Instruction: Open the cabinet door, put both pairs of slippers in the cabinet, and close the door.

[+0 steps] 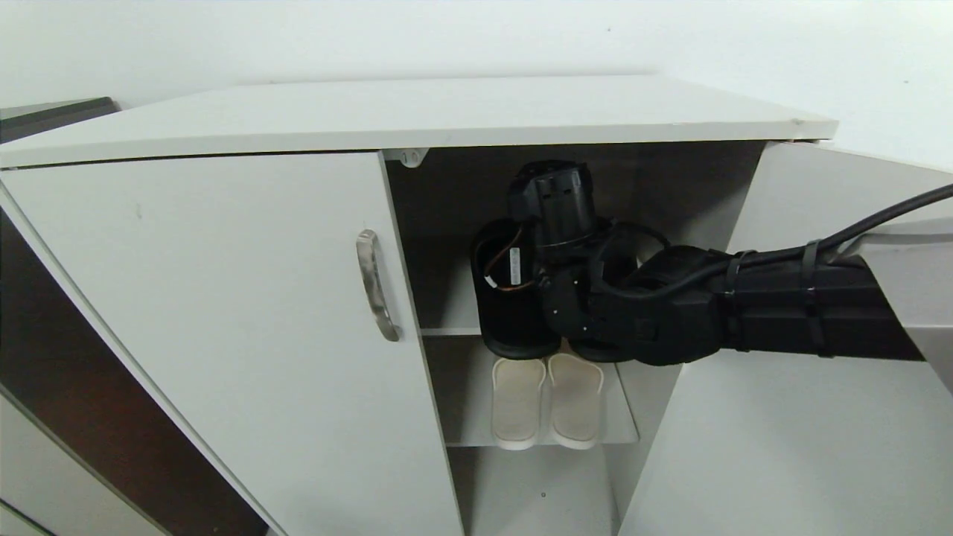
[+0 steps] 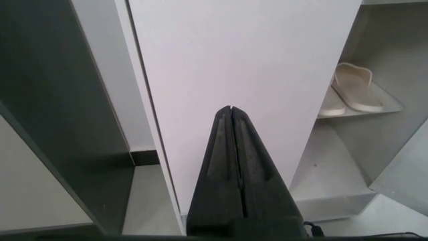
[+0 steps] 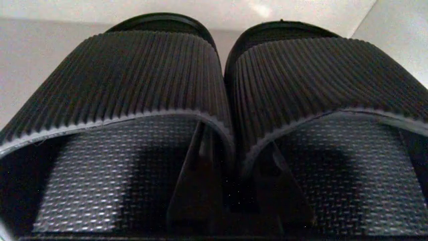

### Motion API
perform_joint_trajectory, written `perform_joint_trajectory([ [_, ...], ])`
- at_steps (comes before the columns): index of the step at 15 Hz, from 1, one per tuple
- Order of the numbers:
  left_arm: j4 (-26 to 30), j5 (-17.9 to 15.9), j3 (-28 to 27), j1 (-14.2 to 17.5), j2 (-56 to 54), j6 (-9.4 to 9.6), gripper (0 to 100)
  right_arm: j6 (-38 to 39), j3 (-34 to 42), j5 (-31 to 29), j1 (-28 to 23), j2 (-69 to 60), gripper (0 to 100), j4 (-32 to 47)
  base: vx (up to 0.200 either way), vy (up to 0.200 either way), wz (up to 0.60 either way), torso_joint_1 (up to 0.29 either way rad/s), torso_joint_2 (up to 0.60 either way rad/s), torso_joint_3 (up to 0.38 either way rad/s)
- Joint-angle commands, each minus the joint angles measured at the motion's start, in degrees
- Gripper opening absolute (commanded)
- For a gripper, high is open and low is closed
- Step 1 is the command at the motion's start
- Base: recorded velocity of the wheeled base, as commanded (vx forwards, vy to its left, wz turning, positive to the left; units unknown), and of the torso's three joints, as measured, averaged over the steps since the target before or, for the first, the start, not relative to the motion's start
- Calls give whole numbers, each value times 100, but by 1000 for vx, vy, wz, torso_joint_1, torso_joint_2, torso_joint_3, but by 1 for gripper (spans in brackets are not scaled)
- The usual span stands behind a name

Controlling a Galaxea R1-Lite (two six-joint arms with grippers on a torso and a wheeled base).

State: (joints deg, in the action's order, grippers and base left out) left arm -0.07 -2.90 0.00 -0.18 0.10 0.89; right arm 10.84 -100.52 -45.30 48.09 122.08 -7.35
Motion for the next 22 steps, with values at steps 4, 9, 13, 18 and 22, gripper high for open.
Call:
perform_joint_trajectory([
  [4, -1, 0, 0, 1, 8, -1, 0, 6, -565, 56, -116, 308, 0, 208, 0, 0, 0, 0, 0, 0],
  [9, -1, 0, 0, 1, 8, -1, 0, 32, -662, 74, -177, 457, 0, 199, 0, 0, 0, 0, 0, 0],
  [13, -1, 9, 0, 1, 8, -10, 0, 41, -793, 74, -239, 580, 0, 208, 0, 0, 0, 0, 0, 0],
  [18, -1, 0, 0, 1, 8, -1, 0, 41, -828, 74, -256, 660, 0, 208, 0, 0, 0, 0, 0, 0],
  [22, -1, 0, 0, 1, 8, -1, 0, 41, -820, 74, -265, 686, 0, 208, 0, 0, 0, 0, 0, 0],
])
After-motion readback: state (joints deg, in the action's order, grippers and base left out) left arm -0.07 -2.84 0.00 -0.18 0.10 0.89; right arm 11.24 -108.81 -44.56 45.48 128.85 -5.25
